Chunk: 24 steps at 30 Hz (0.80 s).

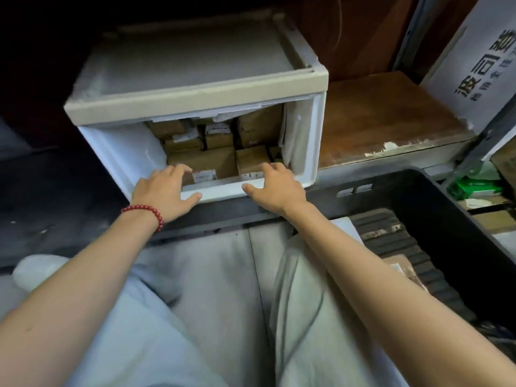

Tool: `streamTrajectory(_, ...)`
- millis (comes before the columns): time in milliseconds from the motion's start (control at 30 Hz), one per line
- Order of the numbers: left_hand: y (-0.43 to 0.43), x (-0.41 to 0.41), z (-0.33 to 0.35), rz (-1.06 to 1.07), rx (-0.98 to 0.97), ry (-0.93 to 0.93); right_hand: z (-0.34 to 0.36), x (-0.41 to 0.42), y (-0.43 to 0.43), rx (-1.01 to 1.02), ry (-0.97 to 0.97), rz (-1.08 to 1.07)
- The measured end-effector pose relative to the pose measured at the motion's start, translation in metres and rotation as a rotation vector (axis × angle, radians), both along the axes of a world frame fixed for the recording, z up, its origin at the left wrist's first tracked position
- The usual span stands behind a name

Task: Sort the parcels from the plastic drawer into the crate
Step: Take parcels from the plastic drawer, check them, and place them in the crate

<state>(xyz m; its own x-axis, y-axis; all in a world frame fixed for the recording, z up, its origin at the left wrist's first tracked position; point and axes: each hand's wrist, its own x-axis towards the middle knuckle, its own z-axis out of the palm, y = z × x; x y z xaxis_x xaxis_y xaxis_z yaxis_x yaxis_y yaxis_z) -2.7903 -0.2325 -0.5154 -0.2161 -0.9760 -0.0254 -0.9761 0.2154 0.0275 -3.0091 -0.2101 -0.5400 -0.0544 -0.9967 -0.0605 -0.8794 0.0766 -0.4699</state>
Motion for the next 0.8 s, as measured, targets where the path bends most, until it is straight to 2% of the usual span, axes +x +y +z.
streamTrajectory(100,-0.002,0.014,-0.01,0.026,0.069,0.061,-0.016,0.016,-0.011,0.06,0.051,-0.04)
streamTrajectory(200,-0.007,0.016,-0.013,-0.022,0.032,0.147,-0.026,0.015,-0.023,0.039,0.132,-0.065)
streamTrajectory(300,-0.013,0.016,-0.015,-0.071,-0.046,0.124,-0.033,0.007,-0.041,-0.026,0.164,-0.061)
streamTrajectory(500,-0.025,0.031,-0.028,-0.052,-0.045,0.081,-0.054,0.008,-0.075,0.012,0.192,-0.106)
streamTrajectory(800,-0.037,0.025,-0.016,-0.049,-0.127,0.222,-0.082,0.031,-0.122,0.117,0.226,-0.161)
